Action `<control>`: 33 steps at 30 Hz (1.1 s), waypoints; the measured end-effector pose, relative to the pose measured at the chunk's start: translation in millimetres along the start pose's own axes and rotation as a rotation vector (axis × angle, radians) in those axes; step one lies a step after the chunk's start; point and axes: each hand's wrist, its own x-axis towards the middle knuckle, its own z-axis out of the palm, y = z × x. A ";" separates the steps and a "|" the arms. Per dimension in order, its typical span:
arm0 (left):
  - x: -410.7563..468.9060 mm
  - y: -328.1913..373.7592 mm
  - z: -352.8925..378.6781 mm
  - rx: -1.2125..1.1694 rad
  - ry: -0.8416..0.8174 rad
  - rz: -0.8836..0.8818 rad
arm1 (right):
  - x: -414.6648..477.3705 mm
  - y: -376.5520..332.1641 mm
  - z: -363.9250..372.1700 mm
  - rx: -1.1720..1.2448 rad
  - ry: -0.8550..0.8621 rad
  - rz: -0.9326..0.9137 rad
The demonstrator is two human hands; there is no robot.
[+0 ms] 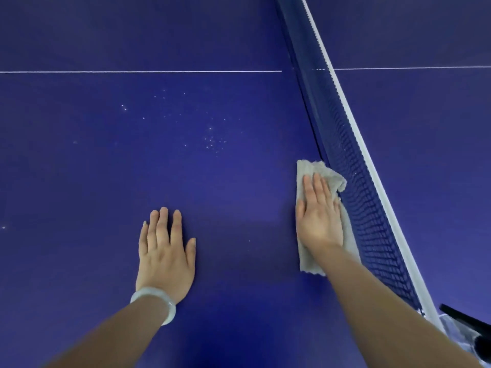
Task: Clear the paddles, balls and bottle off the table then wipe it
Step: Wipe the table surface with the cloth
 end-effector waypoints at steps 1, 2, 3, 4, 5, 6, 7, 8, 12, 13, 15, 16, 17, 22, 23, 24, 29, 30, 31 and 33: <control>0.2 -0.6 0.2 0.002 -0.001 -0.003 | 20.0 -9.0 0.5 0.023 0.003 0.022; 0.4 -0.9 0.5 0.003 -0.005 -0.006 | 38.4 -18.1 0.5 0.045 -0.003 0.037; 0.7 -0.7 0.4 0.005 -0.008 -0.008 | 53.5 -27.1 0.4 0.047 -0.020 0.022; 0.9 -0.4 0.5 0.008 -0.008 -0.008 | 63.2 -36.1 0.8 0.024 -0.046 -0.040; 1.1 -0.5 0.7 0.010 -0.008 -0.006 | 66.7 -44.3 2.0 -0.015 -0.075 -0.142; 1.2 -0.9 0.9 0.008 -0.009 -0.005 | 63.4 -50.2 3.4 -0.059 -0.104 -0.267; 1.0 -1.1 0.9 0.007 -0.011 -0.005 | 53.7 -51.7 4.7 -0.095 -0.128 -0.388; 1.0 -1.4 0.8 0.007 -0.012 -0.007 | 39.0 -47.7 5.1 -0.112 -0.141 -0.475; 1.5 -1.3 -0.7 0.007 -0.033 -0.005 | -40.1 -7.3 3.6 -0.047 -0.076 -0.297; 1.9 -0.9 -1.4 0.010 -0.033 -0.006 | -61.9 -0.7 4.7 -0.031 -0.049 -0.181; 2.4 -0.8 -2.4 -0.001 -0.028 -0.006 | -100.0 -5.0 11.4 -0.030 -0.009 -0.017; 2.1 -1.0 -3.1 -0.008 -0.031 -0.005 | -112.8 -16.3 15.9 -0.026 0.005 0.014; 1.7 -1.4 -3.6 -0.012 -0.034 -0.006 | -120.1 -31.9 21.1 -0.023 0.015 0.017; 1.4 -1.2 -4.5 -0.006 -0.031 -0.011 | -69.4 -116.7 40.8 -0.064 -0.003 -0.093; 1.1 -1.0 -4.2 -0.002 -0.030 -0.010 | -47.4 -124.7 40.6 -0.079 -0.014 -0.109; 1.3 -1.1 -3.5 0.000 -0.030 -0.008 | -24.5 -126.6 39.1 -0.093 -0.019 -0.113; 2.0 -2.1 -0.6 0.002 -0.031 -0.012 | 36.7 -64.1 15.1 -0.013 0.025 0.155; 2.1 -2.1 -0.6 -0.003 -0.033 -0.010 | 29.5 -51.5 11.9 0.019 0.046 0.203; 2.0 -2.4 -0.3 -0.007 -0.034 -0.008 | 15.6 -44.5 12.4 0.030 0.070 0.226; 1.9 -2.8 -0.1 -0.009 -0.036 -0.003 | -23.8 -50.1 20.2 -0.004 0.102 0.203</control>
